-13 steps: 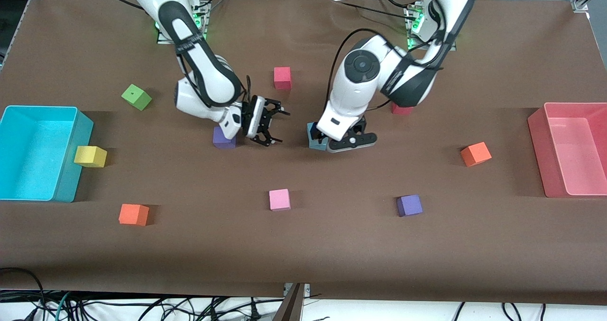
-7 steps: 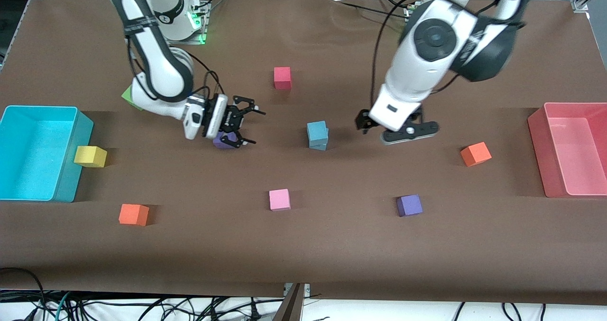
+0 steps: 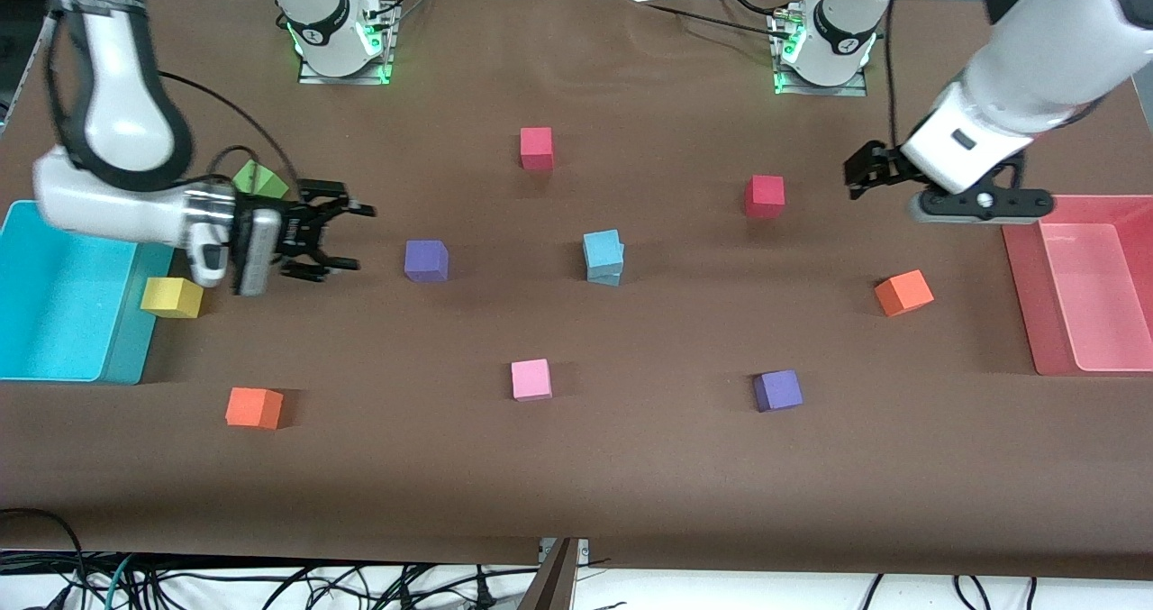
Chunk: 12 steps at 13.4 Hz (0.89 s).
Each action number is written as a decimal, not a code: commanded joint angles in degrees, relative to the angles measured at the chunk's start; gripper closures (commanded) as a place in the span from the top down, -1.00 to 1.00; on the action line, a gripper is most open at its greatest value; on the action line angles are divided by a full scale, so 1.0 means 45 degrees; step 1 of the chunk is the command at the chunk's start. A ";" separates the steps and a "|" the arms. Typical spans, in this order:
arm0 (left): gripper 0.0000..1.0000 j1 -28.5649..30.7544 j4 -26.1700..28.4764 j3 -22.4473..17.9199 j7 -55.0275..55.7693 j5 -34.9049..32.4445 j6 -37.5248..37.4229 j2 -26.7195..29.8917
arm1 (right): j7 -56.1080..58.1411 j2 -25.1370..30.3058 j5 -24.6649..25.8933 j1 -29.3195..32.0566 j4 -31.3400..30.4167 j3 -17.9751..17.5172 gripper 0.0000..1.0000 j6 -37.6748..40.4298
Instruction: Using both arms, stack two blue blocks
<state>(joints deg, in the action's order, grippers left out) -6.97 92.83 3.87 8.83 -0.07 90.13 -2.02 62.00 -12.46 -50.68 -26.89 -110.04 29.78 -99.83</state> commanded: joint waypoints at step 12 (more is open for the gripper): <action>1.00 0.1119 -0.0082 -0.0742 -0.2313 0.0269 -0.0440 0.0234 | -1.3095 -0.0279 1.0813 -0.0647 0.3730 0.0258 1.00 0.2126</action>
<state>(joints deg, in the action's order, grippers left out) -2.71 92.88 0.18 -1.01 0.00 89.27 -1.64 4.52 -13.83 -2.85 -30.91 -94.83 30.85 -92.09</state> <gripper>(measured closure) 0.000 0.000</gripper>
